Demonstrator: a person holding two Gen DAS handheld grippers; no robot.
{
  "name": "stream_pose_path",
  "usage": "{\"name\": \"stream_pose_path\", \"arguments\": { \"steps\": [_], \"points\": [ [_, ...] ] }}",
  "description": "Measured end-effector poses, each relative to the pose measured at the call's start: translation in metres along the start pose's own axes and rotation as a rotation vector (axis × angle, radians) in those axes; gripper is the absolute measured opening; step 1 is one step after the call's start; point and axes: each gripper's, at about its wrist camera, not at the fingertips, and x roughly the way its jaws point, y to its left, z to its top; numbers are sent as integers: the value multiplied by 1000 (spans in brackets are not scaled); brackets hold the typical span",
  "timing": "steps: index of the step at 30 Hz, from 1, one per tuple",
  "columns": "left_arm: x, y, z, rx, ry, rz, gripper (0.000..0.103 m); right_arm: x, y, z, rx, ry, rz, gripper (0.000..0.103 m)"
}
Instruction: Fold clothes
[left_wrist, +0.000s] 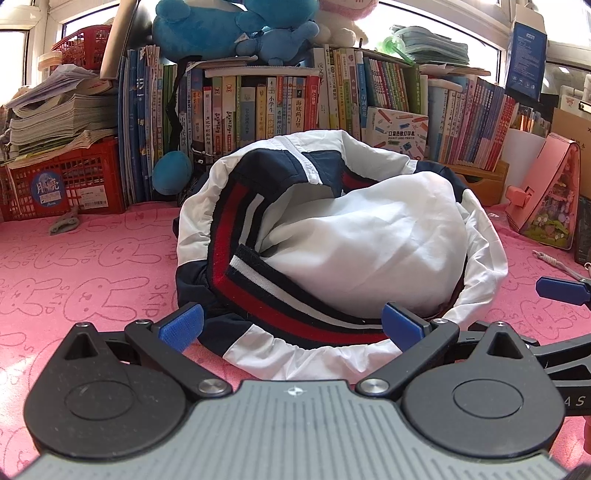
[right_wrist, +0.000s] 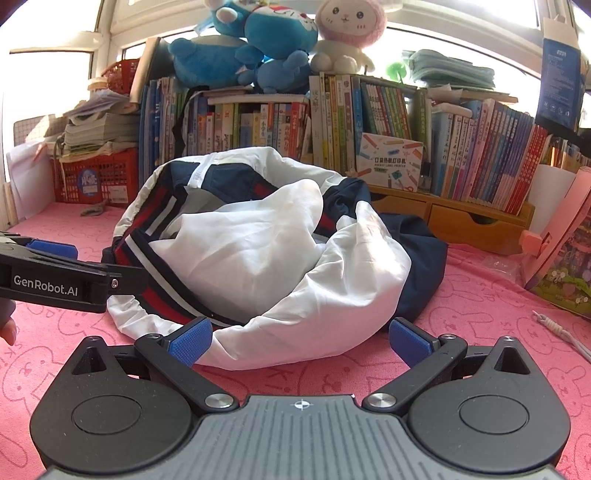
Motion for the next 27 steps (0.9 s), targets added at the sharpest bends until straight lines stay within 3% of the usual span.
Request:
{"name": "stream_pose_path", "arguments": {
  "steps": [3, 5, 11, 23, 27],
  "points": [
    [12, 23, -2, -22, -5, 11, 103, 2, 1, -5, 23, -13, 3, 103],
    [19, 16, -9, 29, -23, 67, 103, 4, 2, -9, 38, -21, 5, 103],
    [28, 3, -25, 114, -74, 129, 103, 8, 6, -27, 26, -77, -5, 103],
    [27, 18, -31, 2, -92, 125, 103, 0, 6, -29, 37, -134, -43, 103],
    [27, 16, -31, 7, -92, 142, 103, -1, 6, -29, 37, -139, -65, 103]
  ]
}}
